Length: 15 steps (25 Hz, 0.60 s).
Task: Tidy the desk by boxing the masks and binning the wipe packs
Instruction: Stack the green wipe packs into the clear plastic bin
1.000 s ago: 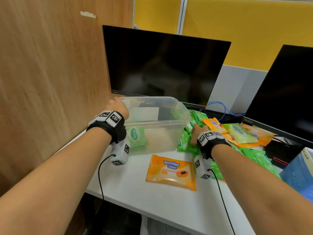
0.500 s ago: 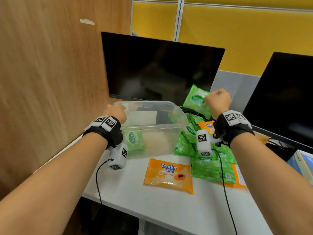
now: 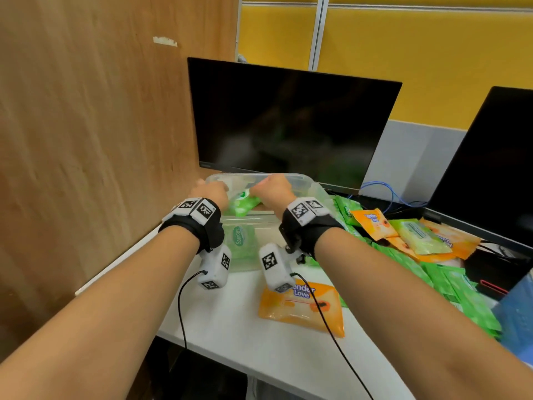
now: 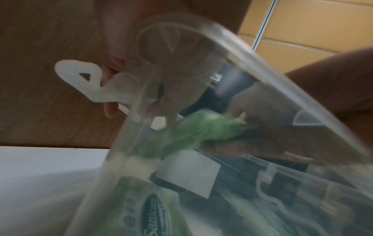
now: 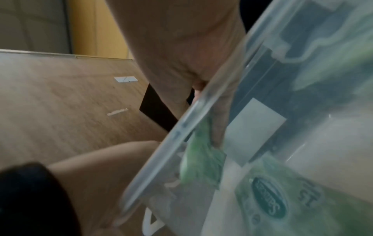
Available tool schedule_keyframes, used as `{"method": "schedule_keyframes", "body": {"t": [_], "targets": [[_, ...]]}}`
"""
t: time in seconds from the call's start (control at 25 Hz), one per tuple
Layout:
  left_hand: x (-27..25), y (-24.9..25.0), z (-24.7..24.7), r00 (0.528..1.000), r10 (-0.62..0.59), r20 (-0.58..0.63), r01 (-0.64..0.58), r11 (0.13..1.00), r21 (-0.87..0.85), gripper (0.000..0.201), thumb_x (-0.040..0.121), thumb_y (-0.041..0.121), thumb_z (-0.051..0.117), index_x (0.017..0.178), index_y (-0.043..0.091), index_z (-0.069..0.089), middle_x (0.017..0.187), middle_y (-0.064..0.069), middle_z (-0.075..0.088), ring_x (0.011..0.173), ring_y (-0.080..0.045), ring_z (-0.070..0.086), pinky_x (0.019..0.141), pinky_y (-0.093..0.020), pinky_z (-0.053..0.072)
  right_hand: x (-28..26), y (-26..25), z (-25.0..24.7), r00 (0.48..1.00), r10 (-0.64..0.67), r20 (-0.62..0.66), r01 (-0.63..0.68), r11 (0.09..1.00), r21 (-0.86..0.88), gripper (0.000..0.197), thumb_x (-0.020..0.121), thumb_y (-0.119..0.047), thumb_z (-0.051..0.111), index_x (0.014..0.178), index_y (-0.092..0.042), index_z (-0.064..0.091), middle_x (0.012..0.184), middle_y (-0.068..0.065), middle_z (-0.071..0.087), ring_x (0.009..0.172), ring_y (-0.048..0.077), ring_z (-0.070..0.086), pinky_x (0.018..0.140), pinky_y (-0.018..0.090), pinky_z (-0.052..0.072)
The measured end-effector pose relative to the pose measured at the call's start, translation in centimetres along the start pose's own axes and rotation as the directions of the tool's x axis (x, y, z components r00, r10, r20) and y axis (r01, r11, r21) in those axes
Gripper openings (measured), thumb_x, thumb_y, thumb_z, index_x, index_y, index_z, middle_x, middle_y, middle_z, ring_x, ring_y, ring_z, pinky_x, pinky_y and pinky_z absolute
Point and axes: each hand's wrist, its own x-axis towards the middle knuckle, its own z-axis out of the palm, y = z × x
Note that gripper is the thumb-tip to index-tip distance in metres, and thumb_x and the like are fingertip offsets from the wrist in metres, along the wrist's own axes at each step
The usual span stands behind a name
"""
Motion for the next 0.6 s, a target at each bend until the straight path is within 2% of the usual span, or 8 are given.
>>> {"method": "schedule_keyframes", "body": {"t": [0.08,0.16,0.28,0.36,0.4,0.48,0.56,0.6], "targets": [[0.7,0.1,0.3,0.997,-0.074,0.027,0.072,0.996,0.054,0.047,0.091,0.013,0.042,0.137,0.024,0.047,0.14,-0.014,0.032,0.124,-0.038,0.045,0.106,-0.043,0.04,-0.5,-0.4,0.6,0.984,-0.023,0.175,0.082,0.938,-0.338,0.018,0.081,-0.029,0.069,0.095,-0.017,0.065,0.104,0.004,0.066,0.094,0.023,0.061,0.069,0.027,0.047],[1.5,0.0,0.7,0.992,-0.12,0.04,0.116,0.99,0.086,0.051,0.088,0.012,0.042,0.137,0.024,0.047,0.14,-0.012,0.035,0.123,-0.04,0.046,0.103,-0.046,0.042,-1.9,-0.2,-0.1,0.947,0.002,0.321,0.155,0.873,-0.463,0.026,0.082,-0.037,0.069,0.103,-0.023,0.069,0.115,0.001,0.065,0.101,0.024,0.06,0.075,0.027,0.047],[2.3,-0.1,1.1,0.989,-0.138,0.05,0.132,0.985,0.112,0.048,0.09,0.014,0.043,0.136,0.021,0.048,0.14,-0.01,0.037,0.121,-0.041,0.047,0.099,-0.047,0.043,-2.3,-0.4,-0.7,0.955,0.004,0.295,0.146,0.862,-0.486,0.036,0.089,-0.025,0.062,0.122,-0.012,0.065,0.124,0.01,0.063,0.096,0.023,0.057,0.067,0.017,0.048],[1.1,0.2,0.4,0.987,-0.154,0.05,0.147,0.982,0.121,0.047,0.09,0.016,0.047,0.136,0.02,0.048,0.143,-0.01,0.034,0.122,-0.04,0.047,0.098,-0.047,0.042,-2.6,-0.4,-0.8,0.967,-0.014,0.253,0.147,0.843,-0.517,0.037,0.095,-0.017,0.053,0.131,-0.011,0.058,0.133,0.012,0.057,0.113,0.027,0.055,0.088,0.027,0.046],[0.6,0.5,0.1,0.986,-0.158,0.051,0.151,0.981,0.124,0.048,0.09,0.016,0.049,0.138,0.02,0.047,0.146,-0.011,0.031,0.123,-0.039,0.046,0.099,-0.046,0.042,-3.0,-0.1,-1.1,0.962,-0.025,0.273,0.189,0.781,-0.595,0.039,0.095,-0.017,0.053,0.133,-0.012,0.056,0.134,0.01,0.056,0.118,0.029,0.054,0.094,0.032,0.044],[0.4,0.8,-0.1,0.989,-0.144,0.04,0.137,0.981,0.133,0.048,0.093,0.015,0.05,0.141,0.018,0.044,0.149,-0.011,0.026,0.125,-0.039,0.045,0.101,-0.046,0.042,-2.5,0.1,-0.9,0.952,-0.038,0.305,0.242,0.703,-0.669,0.038,0.091,-0.02,0.057,0.129,-0.016,0.059,0.129,0.005,0.06,0.112,0.027,0.058,0.09,0.03,0.044],[0.3,0.7,0.0,0.991,-0.13,0.02,0.126,0.984,0.124,0.048,0.094,0.014,0.049,0.141,0.017,0.043,0.147,-0.011,0.027,0.123,-0.039,0.046,0.1,-0.045,0.043,-1.0,0.3,0.5,0.952,-0.043,0.303,0.231,0.752,-0.617,0.033,0.095,-0.02,0.05,0.125,-0.011,0.061,0.128,0.009,0.061,0.115,0.028,0.058,0.092,0.031,0.045],[0.1,0.7,0.0,0.994,-0.112,0.01,0.11,0.987,0.121,0.048,0.094,0.013,0.048,0.141,0.018,0.044,0.145,-0.012,0.028,0.123,-0.039,0.047,0.1,-0.045,0.042,-0.3,0.1,0.7,0.966,-0.108,0.234,0.222,0.81,-0.542,0.032,0.097,-0.018,0.045,0.122,-0.008,0.062,0.126,0.012,0.062,0.114,0.029,0.058,0.094,0.034,0.046]]}}
